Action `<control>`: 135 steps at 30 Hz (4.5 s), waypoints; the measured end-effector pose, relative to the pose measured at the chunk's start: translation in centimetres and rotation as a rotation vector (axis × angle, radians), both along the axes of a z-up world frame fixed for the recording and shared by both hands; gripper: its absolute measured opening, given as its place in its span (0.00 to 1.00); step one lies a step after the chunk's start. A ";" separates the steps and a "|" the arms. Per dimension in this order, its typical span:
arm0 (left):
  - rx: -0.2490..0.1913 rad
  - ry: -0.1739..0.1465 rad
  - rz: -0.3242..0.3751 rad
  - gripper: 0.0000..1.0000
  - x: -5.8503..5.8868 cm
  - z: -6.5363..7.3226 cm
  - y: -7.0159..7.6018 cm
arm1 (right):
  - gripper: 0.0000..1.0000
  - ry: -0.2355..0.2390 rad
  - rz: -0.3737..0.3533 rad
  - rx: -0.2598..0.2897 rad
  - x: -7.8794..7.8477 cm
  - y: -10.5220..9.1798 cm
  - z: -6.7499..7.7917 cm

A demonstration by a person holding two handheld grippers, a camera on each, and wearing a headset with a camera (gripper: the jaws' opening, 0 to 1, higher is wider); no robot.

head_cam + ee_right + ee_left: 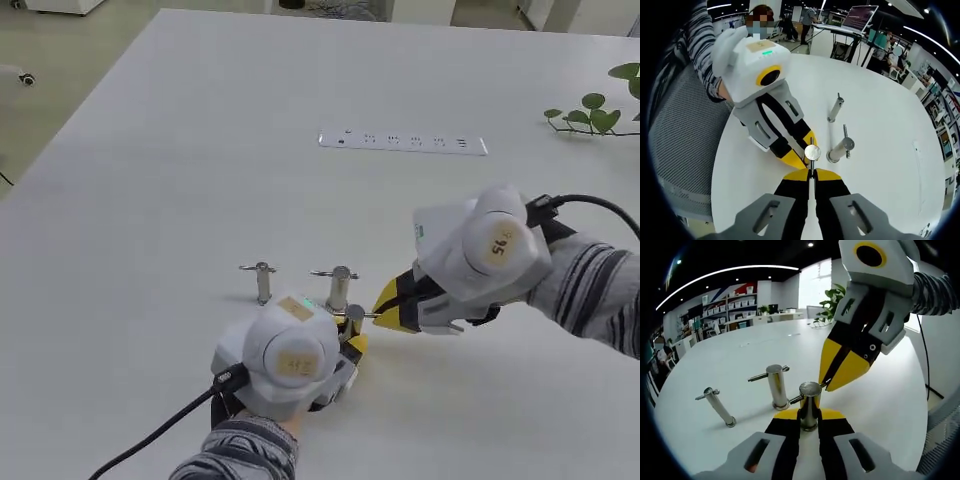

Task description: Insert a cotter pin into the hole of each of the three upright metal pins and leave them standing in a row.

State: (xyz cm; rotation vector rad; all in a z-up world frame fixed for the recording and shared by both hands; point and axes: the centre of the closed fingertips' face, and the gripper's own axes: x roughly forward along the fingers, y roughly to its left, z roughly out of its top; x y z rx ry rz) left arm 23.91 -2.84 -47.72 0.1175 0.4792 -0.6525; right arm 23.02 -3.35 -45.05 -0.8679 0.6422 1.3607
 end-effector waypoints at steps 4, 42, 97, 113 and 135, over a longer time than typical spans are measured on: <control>-0.005 -0.002 0.006 0.09 0.0 0.0 0.0 | 0.00 0.015 -0.026 0.015 -0.1 0.3 0.1; 0.003 0.001 -0.008 0.10 0.1 -0.1 -0.2 | 0.00 0.076 -0.126 0.069 0.0 0.2 1.0; -0.032 0.033 -0.046 0.69 -3.5 4.1 5.2 | 0.09 0.113 -0.146 0.074 0.6 0.5 -0.5; -0.044 0.018 0.030 0.76 -2.6 5.3 8.5 | 0.09 0.081 -0.184 0.035 2.8 -2.3 0.2; -0.057 0.021 0.041 0.76 -2.0 6.1 9.7 | 0.09 0.092 -0.197 0.014 4.9 -3.3 -0.1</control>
